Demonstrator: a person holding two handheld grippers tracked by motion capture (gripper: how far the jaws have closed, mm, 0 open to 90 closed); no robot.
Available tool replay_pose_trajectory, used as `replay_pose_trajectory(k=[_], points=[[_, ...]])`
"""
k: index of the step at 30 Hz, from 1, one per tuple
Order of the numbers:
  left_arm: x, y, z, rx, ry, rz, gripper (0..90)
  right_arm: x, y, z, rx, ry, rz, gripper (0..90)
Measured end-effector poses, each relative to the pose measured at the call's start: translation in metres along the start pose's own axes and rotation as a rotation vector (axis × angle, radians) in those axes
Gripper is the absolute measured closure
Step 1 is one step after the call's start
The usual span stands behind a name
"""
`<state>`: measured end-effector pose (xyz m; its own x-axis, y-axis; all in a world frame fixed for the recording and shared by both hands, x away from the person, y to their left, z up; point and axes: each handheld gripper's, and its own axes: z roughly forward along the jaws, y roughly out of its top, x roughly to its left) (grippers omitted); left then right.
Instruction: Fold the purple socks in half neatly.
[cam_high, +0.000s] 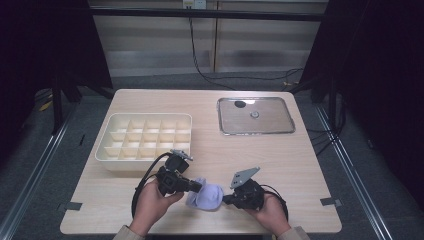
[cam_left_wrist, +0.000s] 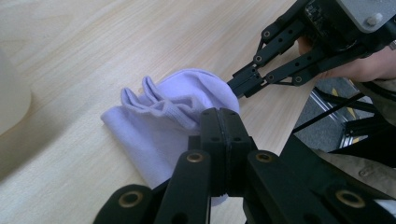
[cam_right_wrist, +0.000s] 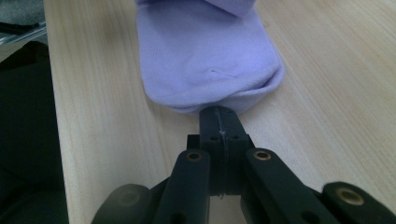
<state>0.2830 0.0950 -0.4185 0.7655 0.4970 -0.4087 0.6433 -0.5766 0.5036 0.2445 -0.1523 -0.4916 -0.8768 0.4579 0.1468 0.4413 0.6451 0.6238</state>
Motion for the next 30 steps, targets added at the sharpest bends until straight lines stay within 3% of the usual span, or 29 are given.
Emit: replay_pose_trajectory(k=[30], points=[[-0.007,0.002,0.013,0.026,-0.021,0.032,90.0,0.003,0.003,0.003,0.004,0.001,-0.013,90.0]])
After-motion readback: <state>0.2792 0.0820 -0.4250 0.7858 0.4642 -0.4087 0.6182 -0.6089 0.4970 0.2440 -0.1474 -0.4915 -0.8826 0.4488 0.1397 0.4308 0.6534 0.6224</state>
